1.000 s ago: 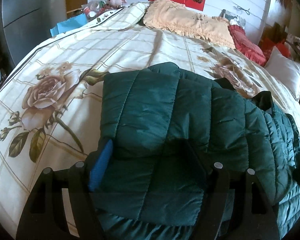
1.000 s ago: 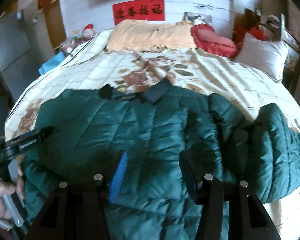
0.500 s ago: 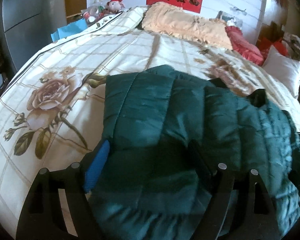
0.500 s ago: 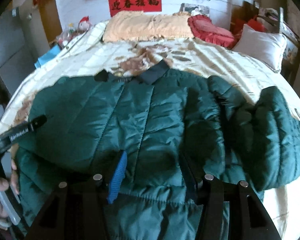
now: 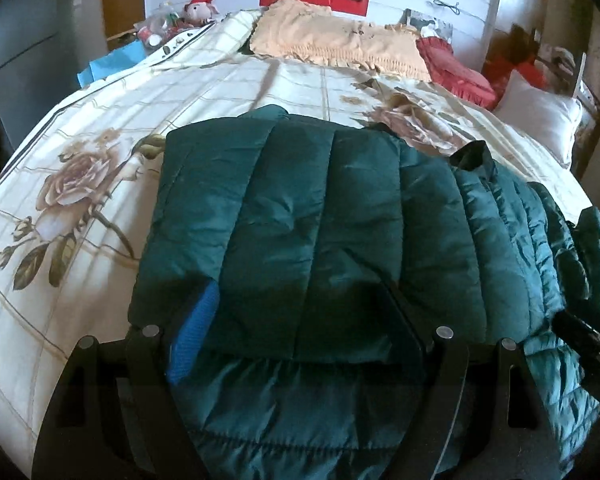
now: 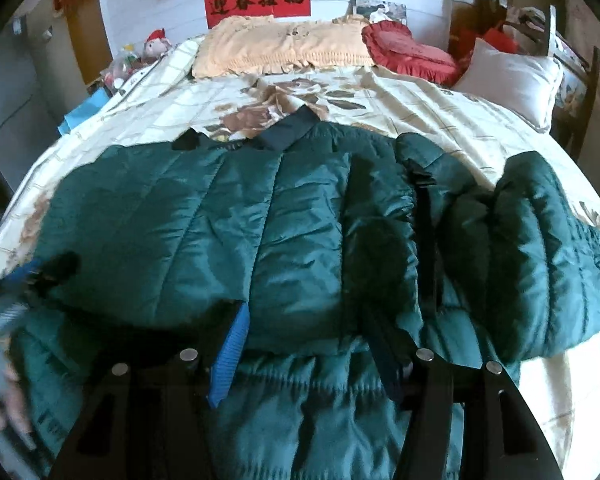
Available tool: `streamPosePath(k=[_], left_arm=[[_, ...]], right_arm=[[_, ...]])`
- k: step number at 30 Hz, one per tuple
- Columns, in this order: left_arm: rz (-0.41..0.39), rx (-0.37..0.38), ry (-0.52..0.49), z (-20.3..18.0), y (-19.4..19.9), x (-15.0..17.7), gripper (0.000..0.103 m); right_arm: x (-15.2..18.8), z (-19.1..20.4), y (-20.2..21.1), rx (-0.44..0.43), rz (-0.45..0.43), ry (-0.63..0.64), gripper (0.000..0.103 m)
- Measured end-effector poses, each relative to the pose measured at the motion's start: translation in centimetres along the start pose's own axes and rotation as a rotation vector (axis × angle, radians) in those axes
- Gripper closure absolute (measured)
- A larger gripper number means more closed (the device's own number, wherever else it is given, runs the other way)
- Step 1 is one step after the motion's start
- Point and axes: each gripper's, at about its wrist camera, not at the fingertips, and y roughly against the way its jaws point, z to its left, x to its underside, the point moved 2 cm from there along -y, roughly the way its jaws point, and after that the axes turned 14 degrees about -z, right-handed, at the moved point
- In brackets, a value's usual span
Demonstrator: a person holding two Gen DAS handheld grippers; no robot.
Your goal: Fold large clothes
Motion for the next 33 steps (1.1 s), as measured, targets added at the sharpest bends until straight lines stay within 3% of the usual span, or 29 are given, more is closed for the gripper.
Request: streamPosePath(k=[13, 20, 24, 28, 33], left_arm=[[-0.032, 0.028, 0.045, 0.4, 0.0, 0.8, 0.02], [-0.04, 0.044, 0.058, 0.6, 0.0, 0.9, 0.019], [-0.045, 0.039, 0.054, 0.6, 0.1, 0.9, 0.019], [-0.064, 0.045, 0.058, 0.8, 0.5, 0.7, 0.019], [-0.061, 0.055, 0.065, 0.8, 0.3, 0.7, 0.019]], right_arm=[[-0.2, -1.4, 6.0, -0.064, -0.091, -0.04, 0.034], [-1.0, -5.2, 9.4, -0.03, -0.155, -0.069, 0.033], [-1.5, -9.7, 11.3, 0.058, -0.203, -0.104, 0.03], [-1.6, -15.9, 12.1, 0.199, -0.232, -0.157, 0.024], [-0.2, -25.3, 10.6, 0.37, -0.173, -0.267, 0.024]])
